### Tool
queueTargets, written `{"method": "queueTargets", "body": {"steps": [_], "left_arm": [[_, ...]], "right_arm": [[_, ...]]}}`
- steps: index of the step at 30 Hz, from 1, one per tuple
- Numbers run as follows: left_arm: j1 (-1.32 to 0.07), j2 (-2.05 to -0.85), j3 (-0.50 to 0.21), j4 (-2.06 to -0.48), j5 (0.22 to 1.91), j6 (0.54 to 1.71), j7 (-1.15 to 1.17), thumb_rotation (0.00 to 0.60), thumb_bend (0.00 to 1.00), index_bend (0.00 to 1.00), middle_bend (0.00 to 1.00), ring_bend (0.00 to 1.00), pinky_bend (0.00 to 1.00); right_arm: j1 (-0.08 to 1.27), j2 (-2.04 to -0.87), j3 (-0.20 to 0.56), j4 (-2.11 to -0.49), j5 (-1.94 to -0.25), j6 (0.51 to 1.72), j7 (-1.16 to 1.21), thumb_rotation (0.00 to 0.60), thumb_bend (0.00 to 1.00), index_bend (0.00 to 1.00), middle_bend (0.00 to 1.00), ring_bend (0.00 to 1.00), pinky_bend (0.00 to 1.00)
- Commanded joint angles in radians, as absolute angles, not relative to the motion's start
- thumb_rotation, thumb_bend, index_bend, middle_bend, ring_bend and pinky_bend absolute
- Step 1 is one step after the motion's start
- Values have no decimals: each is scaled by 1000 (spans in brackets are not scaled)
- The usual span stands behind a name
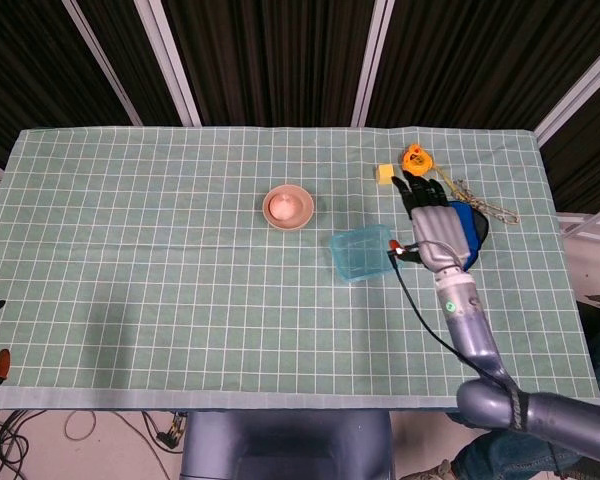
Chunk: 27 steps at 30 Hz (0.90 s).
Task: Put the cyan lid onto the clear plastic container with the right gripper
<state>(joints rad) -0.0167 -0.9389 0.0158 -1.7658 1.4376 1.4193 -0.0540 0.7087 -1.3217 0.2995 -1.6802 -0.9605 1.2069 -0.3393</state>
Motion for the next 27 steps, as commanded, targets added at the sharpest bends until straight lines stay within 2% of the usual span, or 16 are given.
{"method": "queueTargets", "body": {"steps": [1, 6, 13, 19, 27], "left_arm": [[-14, -953, 17, -1741, 1482, 1453, -36, 600, 523, 110, 0, 0, 0], [-8, -970, 17, -1710, 1516, 1486, -35, 600, 523, 109, 0, 0, 0], [-12, -981, 14, -1669, 1562, 1518, -32, 600, 522, 107, 0, 0, 0], [-19, -983, 24, -1643, 1608, 1527, -29, 600, 523, 106, 0, 0, 0], [-23, -991, 41, -1598, 1685, 1560, -23, 600, 522, 106, 0, 0, 0]], "right_arm": [[510, -1198, 141, -1810, -1163, 1401, -295, 600, 314, 0, 0, 0, 0], [372, -1179, 21, -1766, -1347, 1536, -222, 600, 313, 0, 0, 0, 0], [221, -1218, -69, -1656, -1483, 1685, -154, 600, 314, 0, 0, 0, 0], [141, -1220, -112, -1600, -1536, 1747, -100, 600, 314, 0, 0, 0, 0], [113, -1195, -93, -1583, -1559, 1737, -57, 600, 314, 0, 0, 0, 0]]}}
